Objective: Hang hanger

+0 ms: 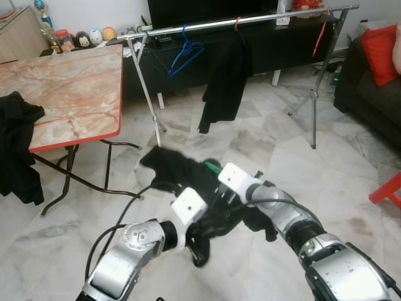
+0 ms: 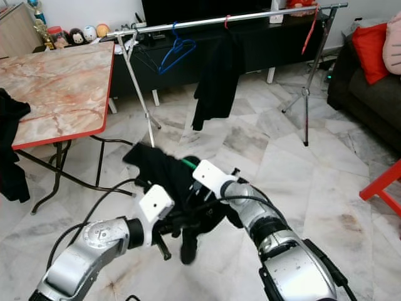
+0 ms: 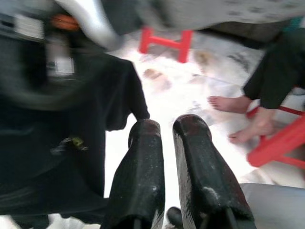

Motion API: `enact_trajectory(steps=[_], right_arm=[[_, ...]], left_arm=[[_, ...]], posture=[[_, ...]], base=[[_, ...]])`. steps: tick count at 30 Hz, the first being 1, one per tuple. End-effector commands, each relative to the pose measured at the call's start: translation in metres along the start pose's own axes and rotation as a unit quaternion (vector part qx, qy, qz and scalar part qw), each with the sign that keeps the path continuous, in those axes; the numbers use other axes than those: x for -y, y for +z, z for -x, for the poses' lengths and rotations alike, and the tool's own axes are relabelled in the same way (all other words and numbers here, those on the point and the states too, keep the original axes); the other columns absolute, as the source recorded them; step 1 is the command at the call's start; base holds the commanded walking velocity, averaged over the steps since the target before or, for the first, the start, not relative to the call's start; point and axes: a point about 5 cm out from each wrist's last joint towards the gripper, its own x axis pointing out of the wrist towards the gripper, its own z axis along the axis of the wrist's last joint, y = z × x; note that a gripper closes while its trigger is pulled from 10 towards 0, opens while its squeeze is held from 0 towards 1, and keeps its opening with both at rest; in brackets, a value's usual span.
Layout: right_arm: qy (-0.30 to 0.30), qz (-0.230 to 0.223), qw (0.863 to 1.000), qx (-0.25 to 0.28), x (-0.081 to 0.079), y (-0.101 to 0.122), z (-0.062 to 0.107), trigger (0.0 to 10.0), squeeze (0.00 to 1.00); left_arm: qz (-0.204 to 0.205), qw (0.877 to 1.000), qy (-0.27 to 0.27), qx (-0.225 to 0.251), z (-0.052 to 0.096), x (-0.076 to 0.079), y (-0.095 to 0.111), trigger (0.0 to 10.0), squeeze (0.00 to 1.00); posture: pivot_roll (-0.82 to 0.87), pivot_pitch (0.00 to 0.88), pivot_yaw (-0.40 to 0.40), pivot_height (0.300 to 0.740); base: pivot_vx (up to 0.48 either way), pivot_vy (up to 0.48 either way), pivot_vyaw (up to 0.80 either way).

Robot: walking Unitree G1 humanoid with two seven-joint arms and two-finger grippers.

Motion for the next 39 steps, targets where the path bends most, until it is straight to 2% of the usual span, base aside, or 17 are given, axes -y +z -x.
enact_trajectory(steps=[1, 5, 10, 11, 12, 13, 16, 18, 21, 23, 26, 29, 32, 33, 35, 36, 39], right_arm=[[-0.003, -0.028, 0.999, 0.042, 0.005, 0.022, -0.002, 0.0, 0.00], [0.007, -0.046, 0.998, 0.050, 0.002, 0.024, -0.003, 0.0, 0.00], [0.010, -0.046, 0.997, 0.057, 0.002, 0.023, -0.002, 0.0, 0.00], [0.013, -0.048, 0.997, 0.063, 0.002, 0.023, -0.001, 0.0, 0.00], [0.017, -0.047, 0.995, 0.083, 0.003, 0.024, 0.001, 0.0, 0.00], [0.017, -0.047, 0.995, 0.083, 0.003, 0.024, 0.001, 0.0, 0.00], [0.032, -0.056, 0.993, 0.095, 0.004, 0.023, 0.002, 0.0, 0.00], [0.054, -0.052, 0.992, 0.105, 0.004, 0.020, 0.005, 0.0, 0.00], [0.067, -0.051, 0.990, 0.110, 0.004, 0.018, 0.007, 0.0, 0.00], [0.091, -0.029, 0.989, 0.115, 0.004, 0.014, 0.010, 0.0, 0.00], [0.151, 0.014, 0.983, 0.101, 0.010, -0.005, 0.022, 0.0, 0.00], [0.171, 0.022, 0.981, 0.092, 0.011, -0.012, 0.025, 0.0, 0.00], [0.199, 0.038, 0.976, 0.085, 0.012, -0.018, 0.029, 0.0, 0.00], [0.209, 0.038, 0.974, 0.086, 0.011, -0.019, 0.030, 0.0, 0.00], [0.213, 0.037, 0.972, 0.087, 0.011, -0.019, 0.031, 0.0, 0.00], [0.227, 0.040, 0.969, 0.086, 0.010, -0.021, 0.032, 0.0, 0.00], [0.279, 0.060, 0.955, 0.080, 0.002, -0.027, 0.037, 0.0, 0.00]], left_arm=[[-0.003, 1.000, -0.007, 0.000, 0.002, 0.002, 0.001, 10.0, 1.00], [-0.003, 1.000, -0.001, -0.007, 0.004, 0.002, -0.002, 10.0, 1.00], [-0.007, 1.000, 0.016, -0.013, 0.009, -0.002, -0.005, 10.0, 1.00], [-0.008, 0.999, 0.030, -0.013, 0.011, -0.006, -0.006, 10.0, 1.00], [-0.015, 0.997, 0.075, -0.008, 0.019, -0.017, -0.006, 10.0, 1.00], [-0.015, 0.997, 0.075, -0.008, 0.019, -0.017, -0.006, 10.0, 1.00], [-0.015, 0.993, 0.121, -0.003, 0.029, -0.029, -0.006, 10.0, 1.00], [-0.024, 0.987, 0.159, 0.000, 0.041, -0.040, -0.007, 10.0, 1.00], [-0.028, 0.984, 0.176, 0.000, 0.048, -0.045, -0.007, 10.0, 1.00], [-0.041, 0.980, 0.196, -0.010, 0.057, -0.050, -0.011, 10.0, 1.00], [-0.074, 0.976, 0.200, -0.052, 0.077, -0.053, -0.025, 10.0, 1.00], [-0.078, 0.976, 0.196, -0.060, 0.080, -0.051, -0.028, 10.0, 1.00], [-0.109, 0.963, 0.231, -0.081, 0.080, -0.057, -0.037, 10.0, 1.00], [-0.110, 0.957, 0.255, -0.081, 0.083, -0.061, -0.039, 10.0, 0.54], [-0.110, 0.954, 0.265, -0.082, 0.084, -0.063, -0.041, 10.0, 0.54], [-0.114, 0.950, 0.277, -0.085, 0.087, -0.066, -0.043, 10.0, 0.00], [-0.130, 0.933, 0.314, -0.118, 0.097, -0.075, -0.055, 10.0, 0.00]], posture=[[-0.08, 0.000, 0.075, 0.740], [-0.08, 0.000, 0.073, 0.740], [-0.08, 0.000, 0.074, 0.740], [-0.08, 0.000, 0.075, 0.740], [-0.08, 0.000, 0.075, 0.740], [-0.08, 0.000, 0.075, 0.740], [-0.08, 0.000, 0.075, 0.740], [-0.08, 0.000, 0.074, 0.740], [-0.08, 0.000, 0.074, 0.740], [-0.08, 0.000, 0.072, 0.740], [-0.08, 0.000, 0.070, 0.740], [-0.09, 0.000, 0.068, 0.740], [-0.09, 0.000, 0.070, 0.740], [-0.09, 0.000, 0.072, 0.740], [-0.09, 0.000, 0.072, 0.740], [-0.09, 0.000, 0.074, 0.740], [-0.09, 0.000, 0.079, 0.740]], base=[[0.000, 0.000, 0.00], [0.000, 0.000, 0.00], [0.000, 0.000, 0.00], [0.000, 0.000, 0.00], [0.000, 0.000, 0.00], [0.000, 0.000, 0.00], [0.000, 0.000, 0.00], [0.000, 0.000, 0.00], [0.000, 0.000, 0.00], [0.000, 0.000, 0.00], [0.000, 0.000, 0.00], [0.000, 0.000, 0.00], [0.000, 0.000, 0.00], [0.000, 0.000, 0.00], [0.000, 0.000, 0.00], [0.000, 0.000, 0.00], [0.000, 0.000, 0.00]])
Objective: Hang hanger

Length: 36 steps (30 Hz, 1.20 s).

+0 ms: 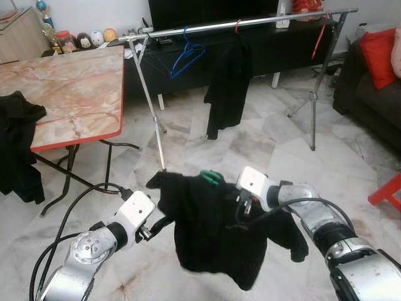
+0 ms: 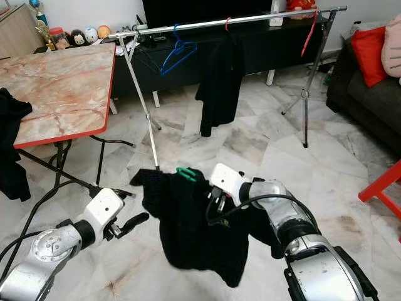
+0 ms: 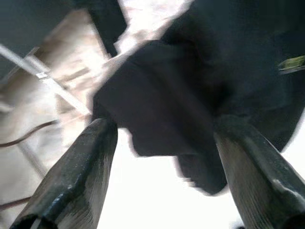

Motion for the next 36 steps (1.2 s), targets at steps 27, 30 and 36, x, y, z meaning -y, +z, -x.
enact_trajectory(steps=[27, 30, 36], right_arm=[[0.226, 0.057, 0.972, 0.017, -0.034, 0.001, 0.002, 0.0, 0.00], [0.230, 0.060, 0.971, 0.018, -0.036, 0.002, 0.001, 0.0, 0.00], [0.248, 0.063, 0.966, 0.036, -0.041, 0.009, -0.006, 0.0, 0.00]], left_arm=[[0.088, 0.976, -0.198, 0.000, 0.010, 0.035, -0.010, 10.0, 0.04], [0.091, 0.976, -0.197, -0.002, 0.007, 0.036, -0.010, 10.0, 0.00], [0.106, 0.975, -0.193, 0.001, -0.004, 0.038, -0.009, 10.0, 0.00]], posture=[[-0.09, 0.000, 0.094, 0.740], [-0.09, 0.000, 0.092, 0.740], [-0.09, 0.000, 0.092, 0.740]], base=[[0.000, 0.000, 0.00], [0.000, 0.000, 0.00], [0.000, 0.000, 0.00]])
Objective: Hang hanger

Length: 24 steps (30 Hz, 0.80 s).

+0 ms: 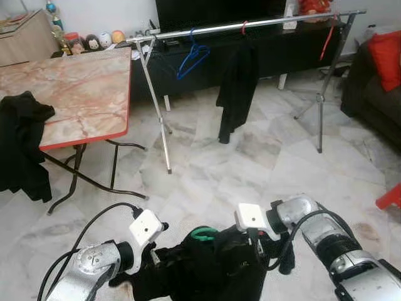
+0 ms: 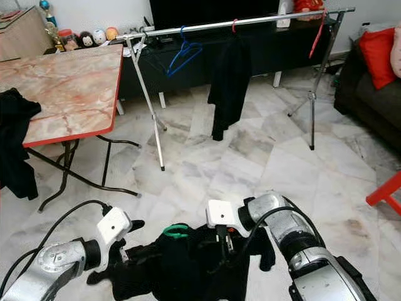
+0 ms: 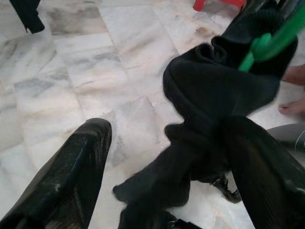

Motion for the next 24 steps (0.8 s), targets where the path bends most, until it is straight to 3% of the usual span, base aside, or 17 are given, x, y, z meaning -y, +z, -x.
enact_trajectory(steps=[1, 6, 16, 17, 20, 21, 24], right_arm=[[0.003, 0.024, 0.999, 0.022, 0.003, 0.013, -0.004, 0.0, 0.00], [0.001, 0.030, 0.999, 0.023, 0.005, 0.016, -0.008, 0.0, 0.00], [0.027, 0.040, 0.998, 0.031, 0.001, 0.021, -0.014, 0.0, 0.00], [0.029, 0.040, 0.998, 0.033, 0.000, 0.022, -0.015, 0.0, 0.00], [0.030, 0.041, 0.998, 0.033, 0.000, 0.022, -0.015, 0.0, 0.00], [0.030, 0.041, 0.998, 0.033, 0.000, 0.022, -0.016, 0.0, 0.00], [0.029, 0.040, 0.998, 0.033, 0.000, 0.023, -0.017, 0.0, 0.00]], left_arm=[[-0.005, 1.000, 0.000, -0.010, -0.002, -0.002, -0.002, 10.0, 0.00], [0.013, 0.999, -0.034, -0.023, -0.005, 0.006, -0.009, 10.0, 0.00], [0.029, 0.999, -0.026, -0.012, -0.010, 0.003, -0.009, 9.9, 0.00], [0.028, 0.999, -0.026, -0.011, -0.011, 0.004, -0.008, 4.9, 0.00], [0.030, 0.999, -0.027, -0.008, -0.012, 0.004, -0.007, 4.9, 0.00], [0.034, 0.999, -0.025, -0.006, -0.012, 0.003, -0.007, 0.0, 0.00], [0.040, 0.999, -0.023, -0.002, -0.011, 0.003, -0.006, 0.0, 0.00]], posture=[[-0.09, 0.000, 0.091, 0.740], [-0.09, 0.000, 0.090, 0.740], [-0.09, 0.000, 0.090, 0.740], [-0.09, 0.000, 0.089, 0.740], [-0.09, 0.000, 0.089, 0.740], [-0.09, 0.000, 0.093, 0.740], [-0.09, 0.000, 0.093, 0.740]], base=[[0.000, 0.000, 0.00], [0.000, 0.000, 0.00], [0.000, 0.000, 0.00], [0.000, 0.000, 0.00], [0.000, 0.000, 0.00], [0.000, 0.000, 0.00], [0.000, 0.000, 0.00]])
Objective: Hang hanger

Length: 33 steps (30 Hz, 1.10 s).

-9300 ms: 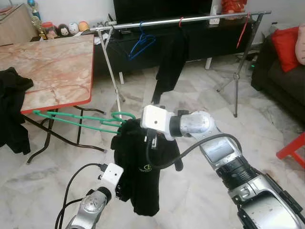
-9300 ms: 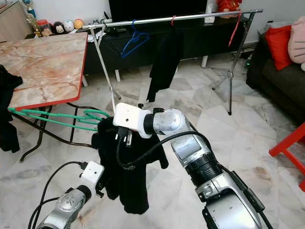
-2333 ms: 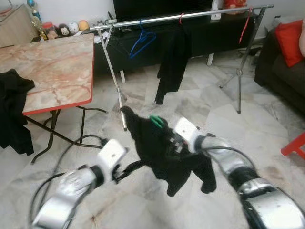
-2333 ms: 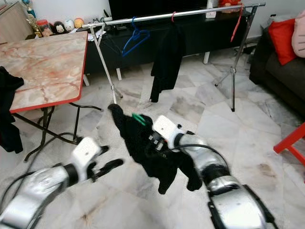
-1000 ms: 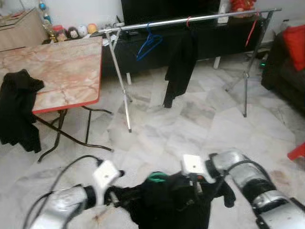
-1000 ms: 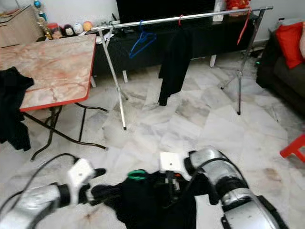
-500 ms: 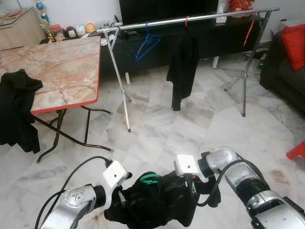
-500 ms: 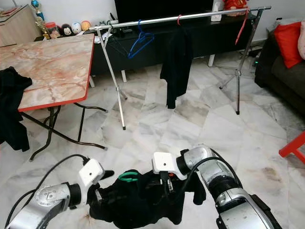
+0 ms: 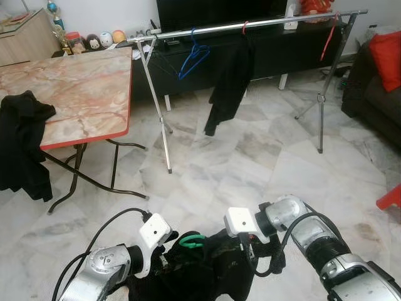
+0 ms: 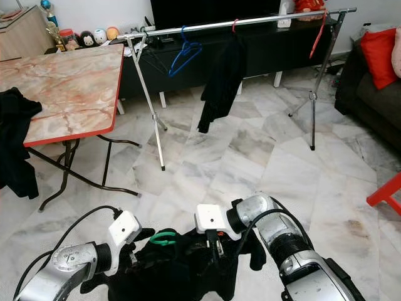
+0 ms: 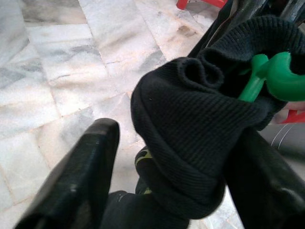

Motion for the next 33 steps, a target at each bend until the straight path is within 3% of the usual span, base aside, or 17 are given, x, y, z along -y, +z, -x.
enact_trajectory(steps=[1, 5, 17, 33], right_arm=[[0.003, 0.022, 1.000, 0.013, 0.003, 0.011, -0.003, 0.0, 0.00], [0.008, 0.022, 1.000, 0.012, 0.002, 0.010, -0.003, 0.0, 0.00], [0.010, 0.019, 1.000, 0.013, 0.001, 0.009, -0.003, 0.0, 0.00], [-0.010, 0.025, 0.999, 0.021, 0.009, 0.017, -0.002, 0.0, 0.00]], left_arm=[[0.004, 1.000, 0.011, 0.005, 0.003, -0.005, 0.002, 0.0, 0.00], [0.017, 1.000, -0.016, 0.013, 0.012, 0.001, 0.001, 0.0, 0.00], [0.027, 0.998, -0.048, 0.016, 0.015, 0.008, 0.003, 0.0, 0.00], [0.013, 0.997, -0.070, -0.034, 0.013, 0.015, -0.008, 0.0, 0.00]], posture=[[-0.09, 0.000, 0.093, 0.740], [-0.08, 0.000, 0.090, 0.740], [-0.08, 0.000, 0.089, 0.740], [-0.08, 0.000, 0.091, 0.740]], base=[[0.000, 0.000, 0.00], [0.000, 0.000, 0.00], [0.000, 0.000, 0.00], [0.000, 0.000, 0.00]])
